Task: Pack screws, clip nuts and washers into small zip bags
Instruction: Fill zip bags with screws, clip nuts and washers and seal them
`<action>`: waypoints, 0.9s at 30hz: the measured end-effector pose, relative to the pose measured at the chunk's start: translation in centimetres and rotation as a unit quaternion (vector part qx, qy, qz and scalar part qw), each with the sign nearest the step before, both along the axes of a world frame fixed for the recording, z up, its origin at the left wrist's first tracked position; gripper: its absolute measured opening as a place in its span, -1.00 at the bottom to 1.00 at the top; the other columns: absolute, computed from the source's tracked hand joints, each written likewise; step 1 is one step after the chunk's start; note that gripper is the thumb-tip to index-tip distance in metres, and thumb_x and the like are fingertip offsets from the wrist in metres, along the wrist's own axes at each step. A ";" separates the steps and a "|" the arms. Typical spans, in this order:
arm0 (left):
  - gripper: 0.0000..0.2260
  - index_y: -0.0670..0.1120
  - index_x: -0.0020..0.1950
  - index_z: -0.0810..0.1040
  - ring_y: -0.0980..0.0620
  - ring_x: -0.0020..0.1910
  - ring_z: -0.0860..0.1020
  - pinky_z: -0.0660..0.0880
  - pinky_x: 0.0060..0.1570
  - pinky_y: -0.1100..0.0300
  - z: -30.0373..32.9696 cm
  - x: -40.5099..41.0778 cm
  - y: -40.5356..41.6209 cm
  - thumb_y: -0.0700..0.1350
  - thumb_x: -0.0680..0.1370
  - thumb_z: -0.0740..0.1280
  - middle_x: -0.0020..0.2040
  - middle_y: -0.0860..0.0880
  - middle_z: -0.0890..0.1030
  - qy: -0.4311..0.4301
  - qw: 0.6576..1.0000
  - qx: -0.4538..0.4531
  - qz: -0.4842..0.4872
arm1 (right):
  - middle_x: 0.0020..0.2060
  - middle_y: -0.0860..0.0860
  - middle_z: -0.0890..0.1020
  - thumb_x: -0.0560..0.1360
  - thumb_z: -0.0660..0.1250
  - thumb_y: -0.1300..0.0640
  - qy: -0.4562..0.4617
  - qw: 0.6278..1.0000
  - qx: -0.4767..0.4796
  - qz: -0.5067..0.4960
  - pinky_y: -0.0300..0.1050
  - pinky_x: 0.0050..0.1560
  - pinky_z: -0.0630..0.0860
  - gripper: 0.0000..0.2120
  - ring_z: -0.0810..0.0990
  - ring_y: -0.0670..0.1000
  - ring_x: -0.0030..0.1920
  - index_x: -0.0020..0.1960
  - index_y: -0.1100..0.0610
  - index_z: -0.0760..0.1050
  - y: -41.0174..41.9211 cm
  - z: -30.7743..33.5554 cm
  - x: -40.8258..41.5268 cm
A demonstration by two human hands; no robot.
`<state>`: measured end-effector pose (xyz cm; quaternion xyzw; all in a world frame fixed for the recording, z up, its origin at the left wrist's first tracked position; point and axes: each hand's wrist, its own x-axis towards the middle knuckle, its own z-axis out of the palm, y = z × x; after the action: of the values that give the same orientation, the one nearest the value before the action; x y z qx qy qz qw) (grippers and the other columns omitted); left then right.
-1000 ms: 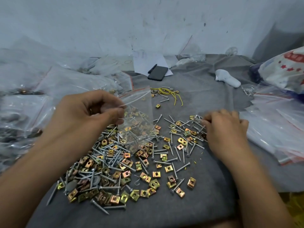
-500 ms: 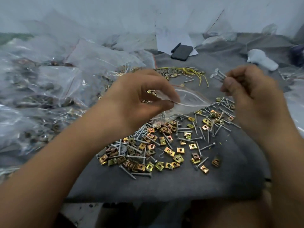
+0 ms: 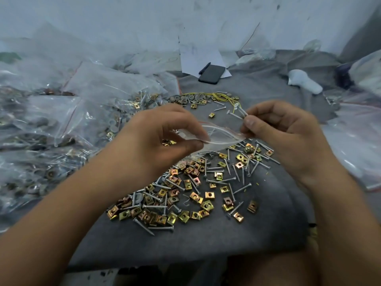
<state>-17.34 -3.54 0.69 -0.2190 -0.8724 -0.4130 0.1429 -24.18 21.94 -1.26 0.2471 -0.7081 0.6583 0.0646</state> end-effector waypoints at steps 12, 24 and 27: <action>-0.86 0.12 0.04 0.75 0.01 0.04 0.71 0.69 0.01 -0.01 -0.1 -0.1 0.0 0.09 0.53 0.47 0.09 0.11 0.69 -0.014 0.999 0.032 0.028 | -0.12 -0.06 0.70 0.61 0.40 0.21 0.155 0.978 0.141 0.014 -0.28 0.02 0.53 -0.91 0.69 -0.04 -0.02 0.09 0.06 0.58 -0.3 4.0 2.9; -0.91 0.07 -0.01 0.73 0.05 0.07 0.69 0.66 0.06 0.23 0.3 0.1 0.5 0.00 0.51 0.50 0.05 0.14 0.68 0.041 0.999 0.012 0.030 | -0.18 -0.17 0.63 0.57 0.44 0.09 0.260 0.883 0.374 -0.111 0.18 0.12 0.50 -0.97 0.59 0.00 -0.08 0.00 0.00 0.62 -1.9 5.4 4.8; -0.92 0.08 -0.03 0.69 0.01 0.07 0.70 0.66 0.06 0.22 0.3 0.1 0.6 0.02 0.51 0.49 0.03 0.12 0.67 0.053 0.998 0.023 0.027 | -0.19 -0.20 0.62 0.56 0.46 0.08 0.250 0.878 0.394 -0.106 0.22 0.14 0.49 -0.95 0.58 -0.03 -0.08 -0.01 -0.04 0.62 -2.3 5.7 5.2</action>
<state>-17.22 -2.91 1.02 -0.2135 -0.8595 -0.4165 0.2055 -18.95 19.64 4.48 0.3315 -0.8913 0.2306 0.2061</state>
